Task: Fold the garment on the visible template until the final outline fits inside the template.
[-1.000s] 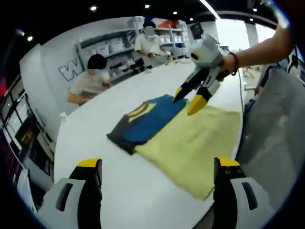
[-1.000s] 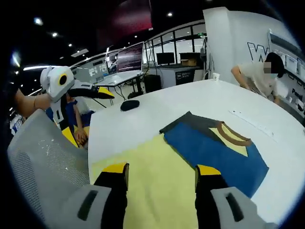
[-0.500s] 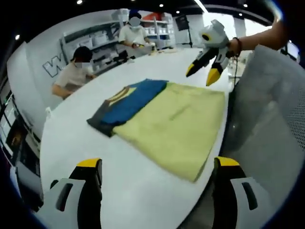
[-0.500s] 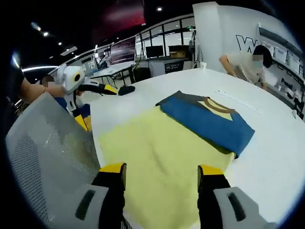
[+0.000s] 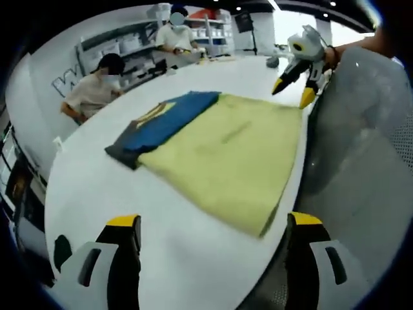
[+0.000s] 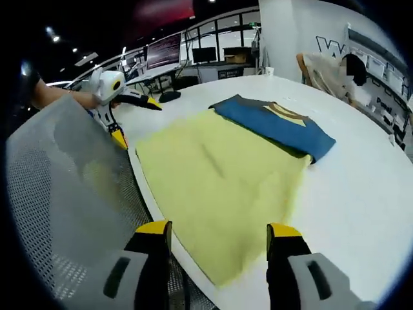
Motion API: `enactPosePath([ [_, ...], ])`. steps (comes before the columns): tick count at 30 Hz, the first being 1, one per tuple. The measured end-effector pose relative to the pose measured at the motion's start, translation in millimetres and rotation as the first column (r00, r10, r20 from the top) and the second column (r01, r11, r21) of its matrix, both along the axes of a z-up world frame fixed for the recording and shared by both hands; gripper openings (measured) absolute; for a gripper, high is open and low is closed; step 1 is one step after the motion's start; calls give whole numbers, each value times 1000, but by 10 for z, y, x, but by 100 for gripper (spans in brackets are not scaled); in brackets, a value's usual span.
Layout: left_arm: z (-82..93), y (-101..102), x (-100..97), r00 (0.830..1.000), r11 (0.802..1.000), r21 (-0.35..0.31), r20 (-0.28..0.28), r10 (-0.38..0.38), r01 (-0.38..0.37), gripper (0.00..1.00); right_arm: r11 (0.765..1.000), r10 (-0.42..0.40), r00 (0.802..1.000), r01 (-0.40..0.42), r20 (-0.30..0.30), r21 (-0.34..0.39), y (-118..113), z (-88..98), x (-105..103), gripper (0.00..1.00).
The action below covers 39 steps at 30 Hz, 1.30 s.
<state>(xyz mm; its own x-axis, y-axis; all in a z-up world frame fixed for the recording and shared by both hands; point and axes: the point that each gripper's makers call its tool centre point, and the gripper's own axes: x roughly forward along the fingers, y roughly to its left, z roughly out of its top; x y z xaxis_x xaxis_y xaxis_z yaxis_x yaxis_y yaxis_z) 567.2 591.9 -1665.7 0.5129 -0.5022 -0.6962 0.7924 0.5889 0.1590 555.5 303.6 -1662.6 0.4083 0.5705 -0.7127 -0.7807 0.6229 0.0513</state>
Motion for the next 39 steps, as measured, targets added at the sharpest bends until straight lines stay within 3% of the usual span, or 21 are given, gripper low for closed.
enactPosePath([
  [6, -62, -42, -62, 1000, 1000, -2, 7, -16, 16, 85, 1000, -2, 1000, 3, 2, -25, -75, -130, -87, 51],
  [10, -39, -90, -75, 1000, 1000, -15, 17, -14, 14, 73, 1000, -13, 1000, 13, 2, -28, -83, -136, -115, 47],
  [16, -103, -98, -49, 1000, 999, -40, -18, 0, 0, 56, 998, -65, 998, 65, 8, -4, -123, -159, -85, 45],
  [20, -151, -155, -167, 996, 997, -68, -82, -37, 32, 37, 997, -68, 998, 68, 1, -20, -122, -152, -111, 43],
  [23, -146, -178, -192, 994, 996, -77, -100, -49, 41, 21, 997, -66, 998, 66, -13, -47, -138, -185, -110, 42],
  [26, -127, -172, -186, 993, 996, -80, -108, -55, 46, 12, 995, -49, 998, 46, -27, -93, -143, -237, -137, 35],
  [27, -79, -156, -176, 993, 995, -83, -104, -56, 48, 7, 992, -17, 1000, 18, 3, -122, -166, -254, -108, 33],
  [32, 10, -121, -115, 993, 995, -91, -102, -53, 44, 7, 993, -18, 1000, 17, -8, -113, -163, -249, -136, 22],
  [34, 36, -131, -119, 993, 994, -78, -83, -87, 81, 7, 992, -13, 1000, 12, -6, -126, -182, -250, -139, 5],
  [35, 52, -129, -113, 993, 994, -71, -72, -92, 87, 7, 988, -14, 1000, 15, 9, -153, -221, -252, -121, 0],
  [37, 93, -119, -102, 994, 993, -53, -45, -104, 102, 7, 978, -19, 998, 32, 65, -208, -318, -232, -49, 0],
  [38, 117, -120, -115, 993, 993, -59, -44, -106, 103, 7, 988, -62, 998, 65, 24, -137, -297, -194, -87, 0],
  [39, 117, -110, -112, 993, 993, -55, -41, -107, 105, 7, 990, -78, 996, 82, 35, -113, -310, -150, -56, 0],
])
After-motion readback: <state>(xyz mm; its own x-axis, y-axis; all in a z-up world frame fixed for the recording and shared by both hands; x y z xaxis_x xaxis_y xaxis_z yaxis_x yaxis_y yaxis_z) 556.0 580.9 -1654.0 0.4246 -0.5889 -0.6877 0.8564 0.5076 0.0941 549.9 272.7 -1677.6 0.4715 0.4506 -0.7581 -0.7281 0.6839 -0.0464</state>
